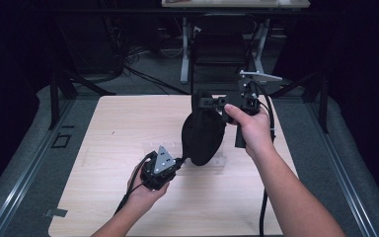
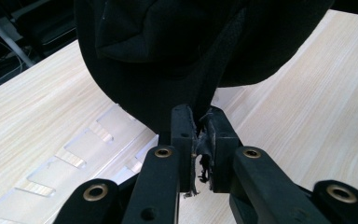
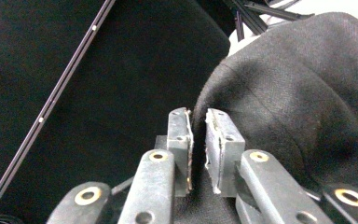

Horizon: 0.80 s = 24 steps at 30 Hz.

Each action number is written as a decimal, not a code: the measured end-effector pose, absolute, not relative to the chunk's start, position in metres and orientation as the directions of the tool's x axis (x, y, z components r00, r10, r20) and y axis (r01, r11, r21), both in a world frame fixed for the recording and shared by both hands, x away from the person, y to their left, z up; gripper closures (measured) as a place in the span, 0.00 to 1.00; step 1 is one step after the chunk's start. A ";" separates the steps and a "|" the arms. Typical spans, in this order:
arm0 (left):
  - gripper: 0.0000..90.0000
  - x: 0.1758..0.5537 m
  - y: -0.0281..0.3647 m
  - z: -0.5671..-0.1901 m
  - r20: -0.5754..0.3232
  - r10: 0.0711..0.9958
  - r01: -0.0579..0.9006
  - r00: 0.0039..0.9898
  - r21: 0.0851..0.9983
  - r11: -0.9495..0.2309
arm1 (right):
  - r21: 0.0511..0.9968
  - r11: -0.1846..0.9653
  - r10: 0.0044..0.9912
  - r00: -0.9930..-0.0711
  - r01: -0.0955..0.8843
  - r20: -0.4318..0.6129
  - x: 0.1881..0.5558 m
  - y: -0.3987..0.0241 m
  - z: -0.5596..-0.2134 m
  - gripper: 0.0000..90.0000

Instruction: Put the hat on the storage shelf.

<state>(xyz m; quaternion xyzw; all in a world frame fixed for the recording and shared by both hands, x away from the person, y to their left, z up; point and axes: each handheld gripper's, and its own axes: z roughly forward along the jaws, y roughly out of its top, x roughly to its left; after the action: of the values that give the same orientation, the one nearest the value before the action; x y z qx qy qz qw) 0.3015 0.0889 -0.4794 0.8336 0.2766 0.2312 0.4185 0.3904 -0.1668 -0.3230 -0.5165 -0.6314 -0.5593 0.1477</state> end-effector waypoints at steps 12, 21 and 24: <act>0.95 0.303 0.101 -0.481 0.150 0.674 0.282 0.723 0.827 -0.486 | 0.595 -0.174 0.522 -0.439 0.785 0.731 0.385 -0.180 -0.316 0.85; 0.95 0.304 0.113 -0.493 0.137 0.691 0.313 0.710 0.817 -0.484 | 0.599 -0.180 0.541 -0.430 0.780 0.723 0.384 -0.187 -0.319 0.84; 0.95 0.304 0.115 -0.499 0.121 0.699 0.334 0.705 0.813 -0.478 | 0.600 -0.179 0.545 -0.430 0.779 0.720 0.383 -0.188 -0.319 0.84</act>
<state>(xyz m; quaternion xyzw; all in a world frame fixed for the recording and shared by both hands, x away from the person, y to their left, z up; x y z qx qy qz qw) 0.3043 0.1152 -0.4985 0.8295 0.3113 0.2253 0.4053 0.3833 -0.1879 -0.3190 -0.5238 -0.6321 -0.5615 0.1044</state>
